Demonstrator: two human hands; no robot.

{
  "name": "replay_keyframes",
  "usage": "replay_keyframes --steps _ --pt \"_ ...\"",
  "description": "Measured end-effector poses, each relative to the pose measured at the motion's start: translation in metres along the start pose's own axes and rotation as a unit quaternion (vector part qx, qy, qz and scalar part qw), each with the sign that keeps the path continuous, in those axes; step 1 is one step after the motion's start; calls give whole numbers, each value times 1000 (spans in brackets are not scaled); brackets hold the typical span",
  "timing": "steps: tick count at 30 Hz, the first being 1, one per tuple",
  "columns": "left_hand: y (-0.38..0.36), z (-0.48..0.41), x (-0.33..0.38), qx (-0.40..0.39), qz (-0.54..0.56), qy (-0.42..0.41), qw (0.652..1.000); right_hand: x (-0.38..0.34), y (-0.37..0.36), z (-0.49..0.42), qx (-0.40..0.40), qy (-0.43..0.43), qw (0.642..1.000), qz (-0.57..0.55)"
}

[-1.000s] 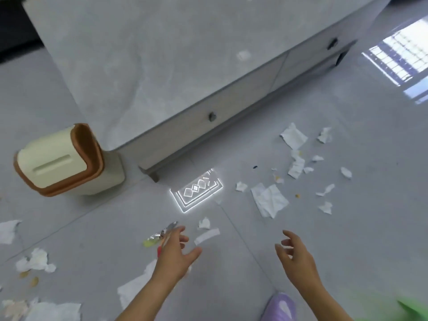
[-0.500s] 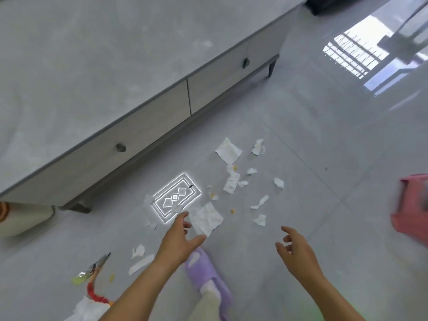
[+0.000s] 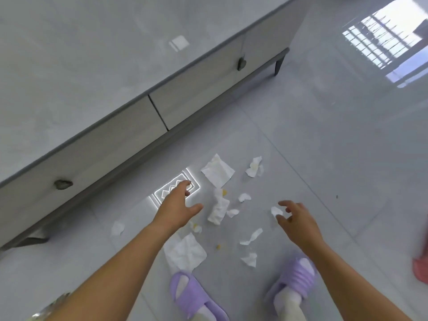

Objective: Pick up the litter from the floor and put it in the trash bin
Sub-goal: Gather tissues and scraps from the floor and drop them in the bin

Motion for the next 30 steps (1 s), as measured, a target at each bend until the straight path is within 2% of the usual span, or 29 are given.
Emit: replay_keyframes --steps 7,14,18,22,26,28,30 --pt "-43 -107 -20 23 29 40 999 15 -11 -130 -63 19 996 63" --pt "-83 -220 -32 93 31 39 994 34 -10 -252 -21 49 989 135" --pt "-103 -276 -31 86 -3 46 995 29 -22 -309 -16 60 990 124" --pt "-134 -312 -41 28 -77 83 993 21 -53 -338 -36 76 990 110" --pt "-142 -323 -50 34 -186 38 981 32 -74 -346 -7 65 994 91" --pt "-136 -322 -54 35 -182 27 982 35 -77 -344 -3 77 992 104" --pt "-122 -313 -56 81 -119 32 989 36 -79 -338 -15 99 988 114"
Point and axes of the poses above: each hand's wrist, its own z-axis away from the middle knuckle, its own y-axis out of the back of the hand, x = y × z, the point moved 4 cm from there along -z, towards the middle knuckle, and after that the axes turned 14 degrees about -x, right-handed, at the moved point
